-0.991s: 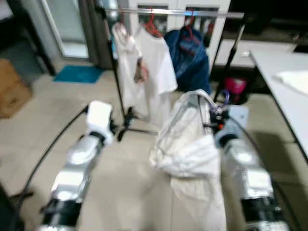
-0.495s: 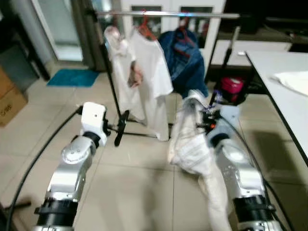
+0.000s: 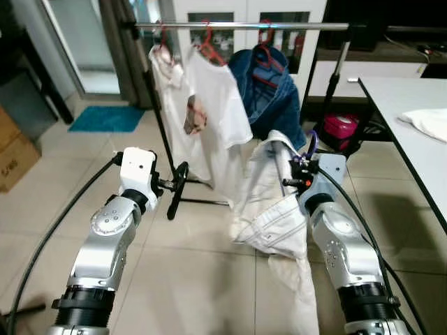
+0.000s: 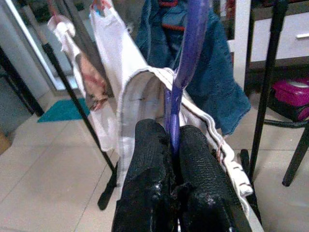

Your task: Hang hanger

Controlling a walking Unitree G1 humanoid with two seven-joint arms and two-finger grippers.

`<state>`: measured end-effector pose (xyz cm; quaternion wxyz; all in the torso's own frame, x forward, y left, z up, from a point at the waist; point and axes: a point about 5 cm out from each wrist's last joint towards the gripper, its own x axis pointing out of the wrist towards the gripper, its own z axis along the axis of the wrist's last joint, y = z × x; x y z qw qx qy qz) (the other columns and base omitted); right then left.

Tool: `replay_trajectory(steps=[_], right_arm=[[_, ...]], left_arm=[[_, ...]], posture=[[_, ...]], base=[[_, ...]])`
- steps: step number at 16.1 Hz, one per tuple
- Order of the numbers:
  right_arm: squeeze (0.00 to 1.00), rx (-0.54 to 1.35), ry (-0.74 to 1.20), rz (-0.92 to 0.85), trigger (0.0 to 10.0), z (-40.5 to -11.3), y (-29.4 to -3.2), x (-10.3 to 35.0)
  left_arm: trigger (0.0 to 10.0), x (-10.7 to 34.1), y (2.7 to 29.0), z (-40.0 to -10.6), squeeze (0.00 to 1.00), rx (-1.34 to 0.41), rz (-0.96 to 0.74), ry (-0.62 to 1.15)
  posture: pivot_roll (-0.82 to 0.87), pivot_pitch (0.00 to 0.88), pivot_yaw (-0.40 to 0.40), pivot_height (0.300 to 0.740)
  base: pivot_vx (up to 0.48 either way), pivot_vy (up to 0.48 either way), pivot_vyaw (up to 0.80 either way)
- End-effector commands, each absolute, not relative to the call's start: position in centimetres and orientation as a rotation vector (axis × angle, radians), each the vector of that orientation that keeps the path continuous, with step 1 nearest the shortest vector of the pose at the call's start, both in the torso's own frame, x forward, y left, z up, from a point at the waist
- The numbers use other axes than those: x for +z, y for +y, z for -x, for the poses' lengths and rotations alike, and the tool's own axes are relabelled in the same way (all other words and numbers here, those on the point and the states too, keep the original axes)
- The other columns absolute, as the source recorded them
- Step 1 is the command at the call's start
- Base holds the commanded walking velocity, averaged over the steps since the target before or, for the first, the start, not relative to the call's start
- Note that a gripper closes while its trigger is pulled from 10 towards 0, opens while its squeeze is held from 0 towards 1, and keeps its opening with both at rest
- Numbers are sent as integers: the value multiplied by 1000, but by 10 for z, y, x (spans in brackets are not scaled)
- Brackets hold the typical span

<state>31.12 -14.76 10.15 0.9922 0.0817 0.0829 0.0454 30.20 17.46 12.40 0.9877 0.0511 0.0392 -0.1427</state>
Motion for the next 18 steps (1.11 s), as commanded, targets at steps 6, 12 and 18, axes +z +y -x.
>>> replay_trajectory(steps=[6,12,18], right_arm=[[0,53,75,-165,10000,-317,-158,120],[0,39,71,-178,10000,-318,-160,122],[0,21,54,-155,10000,-320,-165,125]], left_arm=[[10000,125,170,-303,0,-305,-99,76],[10000,125,171,-303,0,-311,-101,81],[10000,124,170,-303,0,-319,-111,85]], posture=[[-49,0,62,740],[-50,0,63,740],[-50,0,63,740]], base=[[376,0,0],[387,0,-400],[392,0,-800]])
